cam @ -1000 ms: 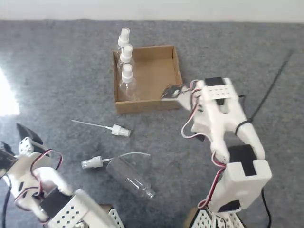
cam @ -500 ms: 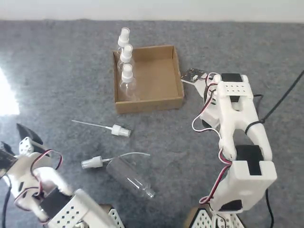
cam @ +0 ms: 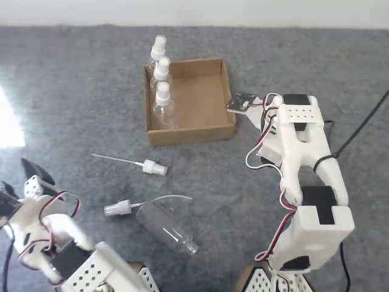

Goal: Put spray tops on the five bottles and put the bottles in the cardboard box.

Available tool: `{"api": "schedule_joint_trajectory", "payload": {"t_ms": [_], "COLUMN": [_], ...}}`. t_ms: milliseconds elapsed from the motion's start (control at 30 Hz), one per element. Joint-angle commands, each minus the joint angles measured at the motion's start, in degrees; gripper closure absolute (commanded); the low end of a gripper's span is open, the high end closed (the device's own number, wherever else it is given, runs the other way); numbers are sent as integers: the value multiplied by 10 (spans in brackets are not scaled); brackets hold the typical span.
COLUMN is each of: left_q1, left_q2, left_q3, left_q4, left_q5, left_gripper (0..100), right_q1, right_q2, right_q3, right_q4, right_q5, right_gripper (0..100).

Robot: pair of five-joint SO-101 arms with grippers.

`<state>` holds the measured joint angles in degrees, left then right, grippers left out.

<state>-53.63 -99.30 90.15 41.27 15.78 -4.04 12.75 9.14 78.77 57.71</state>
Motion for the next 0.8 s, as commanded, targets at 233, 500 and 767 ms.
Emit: {"api": "schedule_joint_trajectory", "payload": {"t_ms": [233,500,767], "left_q1": [4,4,4], "left_q2": [-6,-6,-6], "left_q3": [-2,-2,-2], "left_q4": [-18,-18,-18], "left_q5": [4,4,4], "left_gripper": [801,801,801], "right_q1": [-19,-15,-15], "right_q2": [-4,-3,-3], "right_q3": [36,41,45], "right_q4": [-9,-26,-26], "right_q5": [79,80,81], "right_gripper": [641,641,641]}}
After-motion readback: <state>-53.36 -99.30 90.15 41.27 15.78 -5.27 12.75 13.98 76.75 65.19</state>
